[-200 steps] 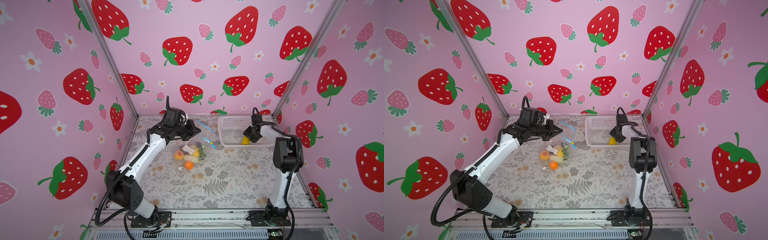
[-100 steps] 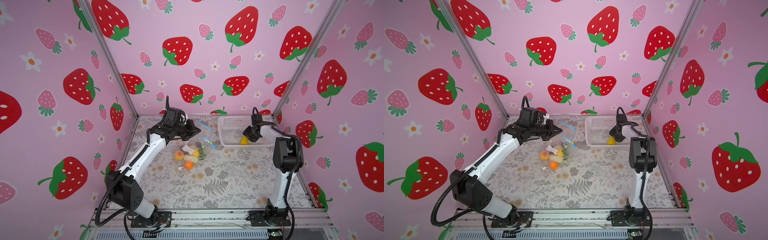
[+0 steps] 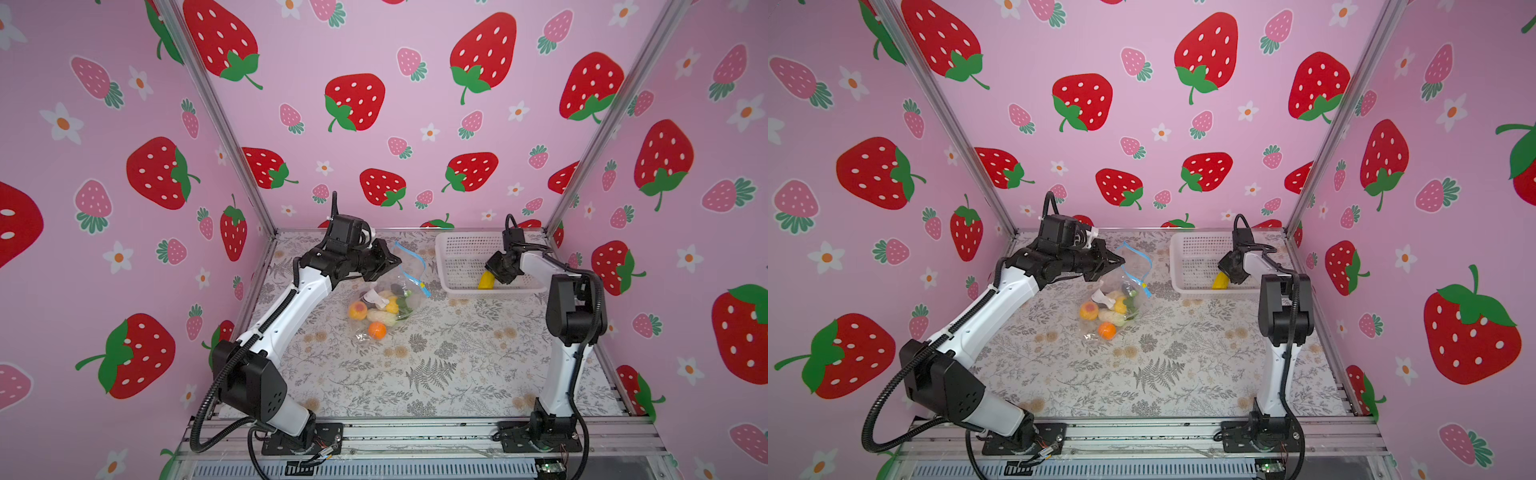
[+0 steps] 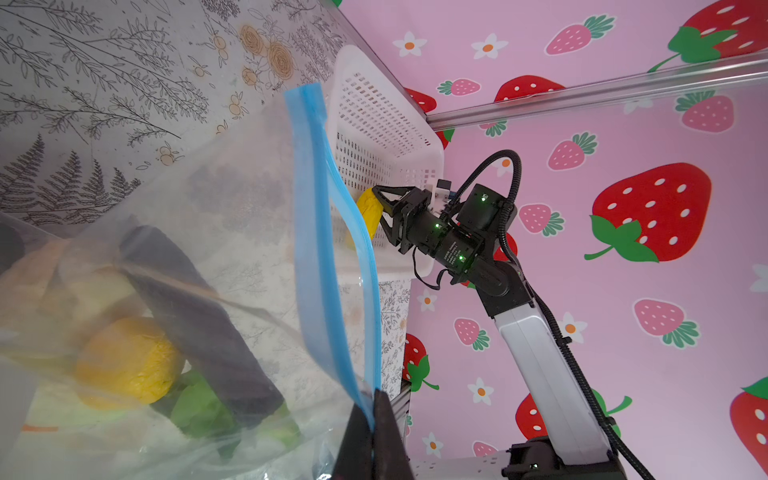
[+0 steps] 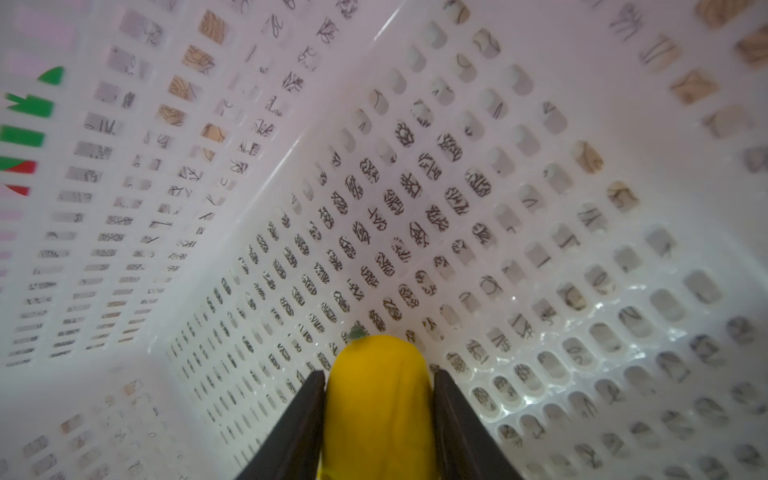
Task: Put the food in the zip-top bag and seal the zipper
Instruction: 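Lift the yellow corn out of the basket with the right gripper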
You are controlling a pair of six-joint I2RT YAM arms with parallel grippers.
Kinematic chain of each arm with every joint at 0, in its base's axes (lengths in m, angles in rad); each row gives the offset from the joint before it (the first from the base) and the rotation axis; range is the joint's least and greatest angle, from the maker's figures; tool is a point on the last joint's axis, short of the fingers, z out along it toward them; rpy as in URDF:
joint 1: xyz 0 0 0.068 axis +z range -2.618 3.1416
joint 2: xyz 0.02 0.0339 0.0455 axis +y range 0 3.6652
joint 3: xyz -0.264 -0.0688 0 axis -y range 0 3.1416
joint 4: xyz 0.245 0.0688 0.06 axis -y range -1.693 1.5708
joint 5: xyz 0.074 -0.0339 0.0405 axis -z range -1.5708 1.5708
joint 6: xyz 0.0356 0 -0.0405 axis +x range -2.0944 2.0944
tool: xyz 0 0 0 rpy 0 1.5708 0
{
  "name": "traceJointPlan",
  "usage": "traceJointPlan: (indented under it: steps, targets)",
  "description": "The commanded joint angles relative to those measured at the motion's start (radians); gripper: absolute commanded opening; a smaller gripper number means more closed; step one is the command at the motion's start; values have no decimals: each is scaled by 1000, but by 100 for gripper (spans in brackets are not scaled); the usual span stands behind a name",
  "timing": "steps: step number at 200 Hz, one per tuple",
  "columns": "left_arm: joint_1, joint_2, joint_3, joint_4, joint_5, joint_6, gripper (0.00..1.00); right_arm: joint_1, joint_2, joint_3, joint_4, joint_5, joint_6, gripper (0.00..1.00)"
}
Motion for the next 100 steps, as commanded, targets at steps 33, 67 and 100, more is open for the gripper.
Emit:
traceJointPlan:
  steps: [33,67,100]
  targets:
    - [4,-9,4,21,14,4,0,5,-46,-31,27,-24,22,42]
    - [4,-13,3,22,13,0,0,5,-55,-36,29,-30,27,42]
    - [4,-15,6,21,9,0,0,3,-64,-39,33,-30,36,41]
